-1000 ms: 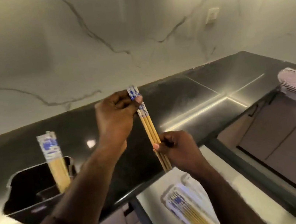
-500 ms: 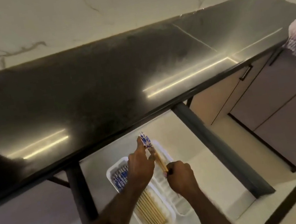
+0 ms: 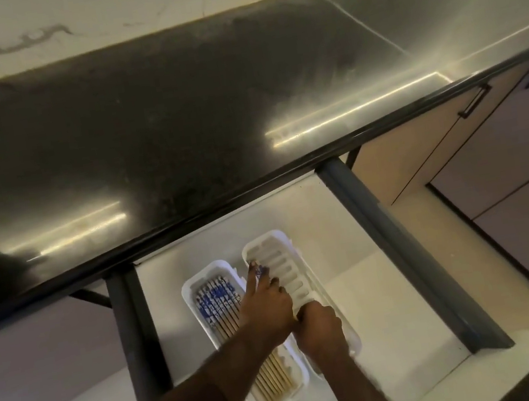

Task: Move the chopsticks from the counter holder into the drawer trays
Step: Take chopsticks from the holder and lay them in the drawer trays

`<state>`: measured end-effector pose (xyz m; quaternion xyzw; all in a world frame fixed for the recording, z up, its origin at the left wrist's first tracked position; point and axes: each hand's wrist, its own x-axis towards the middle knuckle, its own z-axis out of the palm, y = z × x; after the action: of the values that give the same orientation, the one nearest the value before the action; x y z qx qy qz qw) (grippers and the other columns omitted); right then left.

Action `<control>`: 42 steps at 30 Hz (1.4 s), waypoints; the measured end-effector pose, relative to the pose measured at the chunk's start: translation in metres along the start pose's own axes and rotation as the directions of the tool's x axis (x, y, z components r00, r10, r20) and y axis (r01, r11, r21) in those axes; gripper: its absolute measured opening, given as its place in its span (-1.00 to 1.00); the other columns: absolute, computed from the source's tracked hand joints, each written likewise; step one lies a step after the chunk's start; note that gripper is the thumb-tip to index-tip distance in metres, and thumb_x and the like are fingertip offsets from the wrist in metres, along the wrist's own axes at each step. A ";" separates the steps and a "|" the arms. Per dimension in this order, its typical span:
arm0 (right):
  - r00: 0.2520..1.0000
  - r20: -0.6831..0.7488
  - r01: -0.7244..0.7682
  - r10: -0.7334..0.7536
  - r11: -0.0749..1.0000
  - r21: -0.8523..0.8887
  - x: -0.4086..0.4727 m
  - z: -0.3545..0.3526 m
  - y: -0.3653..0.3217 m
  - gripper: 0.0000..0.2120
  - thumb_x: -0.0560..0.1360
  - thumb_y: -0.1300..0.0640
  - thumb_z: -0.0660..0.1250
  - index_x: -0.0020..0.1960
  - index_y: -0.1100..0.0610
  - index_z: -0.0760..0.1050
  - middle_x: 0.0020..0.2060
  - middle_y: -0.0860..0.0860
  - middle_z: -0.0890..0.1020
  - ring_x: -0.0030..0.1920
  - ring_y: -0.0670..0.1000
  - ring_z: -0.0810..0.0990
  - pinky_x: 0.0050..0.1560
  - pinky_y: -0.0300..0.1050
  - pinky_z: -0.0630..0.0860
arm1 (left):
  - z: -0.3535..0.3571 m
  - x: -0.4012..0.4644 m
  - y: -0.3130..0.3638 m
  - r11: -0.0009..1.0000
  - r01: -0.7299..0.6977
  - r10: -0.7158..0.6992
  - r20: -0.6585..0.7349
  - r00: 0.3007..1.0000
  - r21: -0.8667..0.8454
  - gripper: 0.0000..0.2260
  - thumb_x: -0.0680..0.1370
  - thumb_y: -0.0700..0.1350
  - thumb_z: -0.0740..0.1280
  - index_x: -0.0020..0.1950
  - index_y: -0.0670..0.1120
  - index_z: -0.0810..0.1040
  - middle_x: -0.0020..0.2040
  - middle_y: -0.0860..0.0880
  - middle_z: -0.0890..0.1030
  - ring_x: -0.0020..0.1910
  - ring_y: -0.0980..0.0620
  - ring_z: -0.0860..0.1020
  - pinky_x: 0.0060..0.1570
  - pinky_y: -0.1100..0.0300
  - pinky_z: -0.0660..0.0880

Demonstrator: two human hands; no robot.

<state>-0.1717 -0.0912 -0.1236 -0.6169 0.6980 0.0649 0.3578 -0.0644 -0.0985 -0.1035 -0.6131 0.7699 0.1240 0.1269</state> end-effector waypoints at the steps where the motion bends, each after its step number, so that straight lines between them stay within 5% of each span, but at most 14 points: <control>1: 1.000 -0.007 -0.003 0.003 1.000 -0.015 -0.001 0.000 0.001 -0.79 0.54 0.06 0.23 0.10 0.12 0.54 0.06 0.08 0.63 0.08 0.10 0.62 0.02 -0.12 0.49 | -0.001 0.001 0.000 1.000 -0.012 0.012 -0.004 1.000 -0.007 -0.54 0.57 0.06 0.20 0.41 -0.13 0.36 0.46 -0.14 0.37 0.54 -0.20 0.01 0.43 -0.28 -0.28; 9: 0.993 -0.079 0.090 -0.092 0.996 -0.028 -0.015 -0.014 -0.007 -0.80 0.54 0.13 0.27 0.14 0.07 0.56 0.07 0.00 0.66 0.07 0.02 0.63 0.05 -0.20 0.48 | 0.000 0.002 -0.011 0.996 -0.084 0.084 0.076 0.994 -0.003 -0.72 0.55 -0.01 0.22 0.17 -0.09 0.56 0.16 -0.08 0.61 0.40 -0.17 0.32 0.43 -0.30 -0.26; 13: 0.975 -0.198 0.115 -0.104 0.992 0.047 -0.031 -0.042 -0.035 -0.80 0.53 0.15 0.27 0.11 0.06 0.59 0.03 0.01 0.68 0.00 0.06 0.65 0.06 -0.14 0.55 | -0.037 -0.017 -0.024 0.983 -0.093 0.089 -0.038 0.995 -0.156 -0.75 0.59 -0.12 0.20 0.23 -0.06 0.52 0.24 -0.06 0.58 0.36 -0.07 0.40 0.48 -0.16 -0.12; 18: 0.897 -0.396 0.271 -0.198 0.953 0.136 -0.068 -0.099 -0.132 -0.78 0.55 0.11 0.30 0.17 0.08 0.57 0.06 0.06 0.67 0.02 0.07 0.64 0.10 -0.04 0.57 | -0.136 -0.065 -0.083 0.913 -0.053 -0.078 -0.300 0.951 -0.405 -0.67 0.62 -0.12 0.20 0.40 -0.08 0.41 0.39 -0.07 0.47 0.39 -0.01 0.37 0.40 0.13 0.19; 20: 0.841 -0.474 0.366 -0.261 0.919 0.143 -0.093 -0.120 -0.185 -0.82 0.55 0.10 0.29 0.13 0.07 0.57 0.00 0.08 0.67 -0.01 0.08 0.64 0.07 -0.01 0.57 | -0.175 -0.090 -0.125 0.879 -0.103 -0.132 -0.445 0.886 -0.465 -0.61 0.63 -0.10 0.19 0.46 -0.11 0.34 0.47 -0.10 0.37 0.46 -0.02 0.31 0.43 0.12 0.16; 23: 0.615 -0.663 0.582 -0.428 0.813 0.016 -0.136 -0.136 -0.262 -0.88 0.49 0.16 0.35 0.01 0.10 0.61 -0.12 0.10 0.70 -0.09 0.14 0.64 -0.02 -0.01 0.54 | -0.225 -0.135 -0.189 0.882 -0.182 -0.212 -0.713 0.669 -0.434 -0.59 0.55 -0.13 0.24 0.38 -0.19 0.45 0.40 -0.17 0.46 0.39 -0.10 0.43 0.39 0.13 0.22; 29: 0.463 -0.707 0.748 -0.535 0.664 -0.012 -0.218 -0.111 -0.416 -0.84 0.52 0.09 0.35 0.08 0.04 0.62 -0.05 -0.06 0.71 -0.06 -0.09 0.64 0.03 -0.30 0.48 | -0.273 -0.245 -0.315 0.878 -0.172 -0.335 -0.831 0.444 -0.446 -0.61 0.57 -0.14 0.31 0.40 -0.09 0.45 0.42 -0.06 0.44 0.41 0.02 0.38 0.40 0.25 0.18; 31: 0.480 -0.661 0.770 -0.577 0.638 0.002 -0.233 -0.088 -0.461 -0.82 0.53 0.09 0.34 0.12 0.04 0.61 -0.03 -0.09 0.69 -0.08 -0.17 0.58 -0.03 -0.47 0.42 | -0.270 -0.269 -0.360 0.854 -0.128 -0.407 -0.801 0.439 -0.504 -0.62 0.57 -0.13 0.32 0.39 -0.07 0.45 0.41 -0.04 0.45 0.40 0.04 0.39 0.37 0.27 0.21; 35: 0.548 -0.531 0.769 -0.646 0.639 0.018 -0.231 -0.033 -0.517 -0.77 0.55 0.14 0.32 0.20 0.05 0.56 0.04 -0.06 0.67 -0.10 -0.25 0.52 -0.07 -0.44 0.41 | -0.246 -0.288 -0.433 0.738 -0.085 -0.578 -0.693 0.430 -0.669 -0.61 0.53 -0.14 0.37 0.36 -0.08 0.49 0.32 -0.06 0.55 0.30 0.07 0.49 0.27 0.33 0.29; 38: 0.621 -0.450 0.727 -0.642 0.686 0.024 -0.215 0.003 -0.534 -0.78 0.55 0.16 0.32 0.18 0.05 0.56 0.00 -0.05 0.67 -0.17 -0.24 0.55 -0.24 -0.49 0.38 | -0.221 -0.284 -0.468 0.601 -0.068 -0.678 -0.553 0.485 -0.796 -0.59 0.51 -0.13 0.40 0.36 -0.06 0.49 0.25 -0.09 0.60 0.17 0.10 0.55 0.16 0.29 0.40; 42: 0.704 -0.398 0.648 -0.588 0.762 0.020 -0.194 0.037 -0.540 -0.78 0.55 0.15 0.32 0.18 0.03 0.57 -0.02 -0.05 0.68 -0.10 -0.16 0.61 -0.14 -0.34 0.53 | -0.196 -0.268 -0.491 0.347 -0.124 -0.741 -0.353 0.571 -0.929 -0.57 0.48 -0.19 0.44 0.34 -0.09 0.50 0.23 -0.07 0.62 0.14 0.14 0.57 0.17 0.23 0.49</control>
<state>0.3310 -0.0379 0.1515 -0.7856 0.5068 -0.2313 0.2691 0.4642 -0.0291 0.1562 -0.7210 0.4011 0.2165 -0.5219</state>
